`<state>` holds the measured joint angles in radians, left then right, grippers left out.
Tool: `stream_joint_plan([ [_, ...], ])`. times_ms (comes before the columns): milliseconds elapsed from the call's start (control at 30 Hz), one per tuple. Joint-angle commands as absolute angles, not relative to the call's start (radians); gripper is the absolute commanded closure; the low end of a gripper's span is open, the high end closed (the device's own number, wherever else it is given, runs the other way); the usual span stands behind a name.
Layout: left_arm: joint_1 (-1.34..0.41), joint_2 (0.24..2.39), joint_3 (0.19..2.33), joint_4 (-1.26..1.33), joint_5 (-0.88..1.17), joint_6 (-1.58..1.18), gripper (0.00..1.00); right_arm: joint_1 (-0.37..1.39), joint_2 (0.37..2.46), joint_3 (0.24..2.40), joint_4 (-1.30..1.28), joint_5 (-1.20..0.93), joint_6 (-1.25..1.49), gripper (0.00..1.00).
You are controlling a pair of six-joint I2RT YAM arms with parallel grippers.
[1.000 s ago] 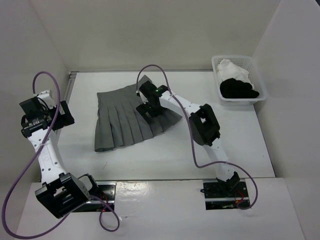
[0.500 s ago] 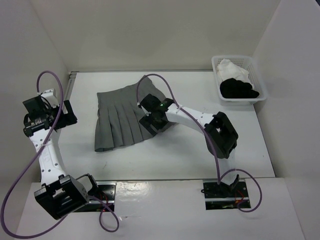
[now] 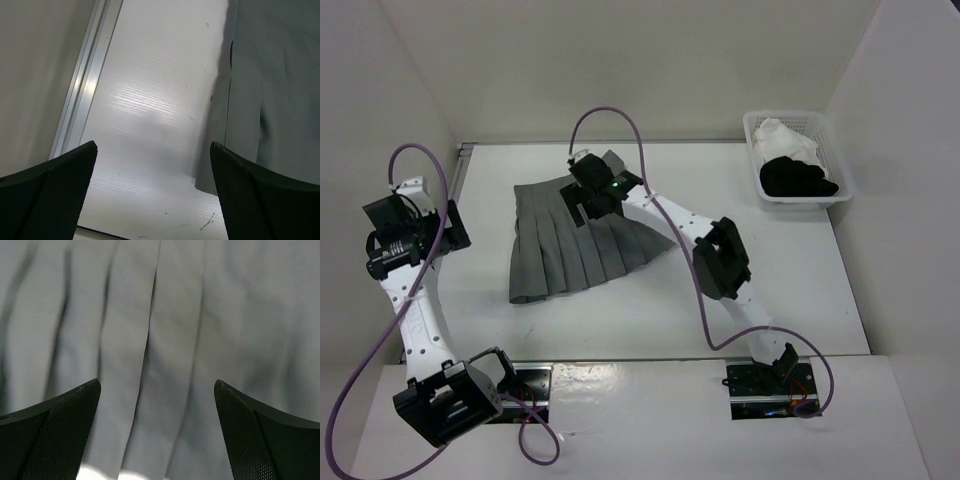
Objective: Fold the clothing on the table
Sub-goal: Flatten the skirt out
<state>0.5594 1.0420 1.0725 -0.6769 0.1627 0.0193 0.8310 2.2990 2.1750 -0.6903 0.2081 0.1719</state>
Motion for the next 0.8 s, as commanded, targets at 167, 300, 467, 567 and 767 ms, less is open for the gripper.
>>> stream_joint_plan([
  [167,0.558,1.005,1.062,-0.649,0.140,-0.003,0.01,0.801,2.548,2.446,-0.744,0.221,0.222,0.02],
  [300,0.568,1.005,1.062,-0.649,0.149,-0.003,0.01,0.766,2.591,2.540,-0.762,0.242,0.213,0.02],
  [467,0.568,1.014,1.062,-0.649,0.149,-0.003,0.01,0.756,2.614,2.544,-0.781,0.268,0.213,0.02],
  [567,0.568,1.014,1.062,-0.649,0.158,-0.003,0.01,0.756,2.593,2.435,-0.750,0.268,0.213,0.02],
  [767,0.568,1.014,1.062,-0.649,0.167,-0.003,0.01,0.756,2.562,2.313,-0.706,0.250,0.213,0.02],
])
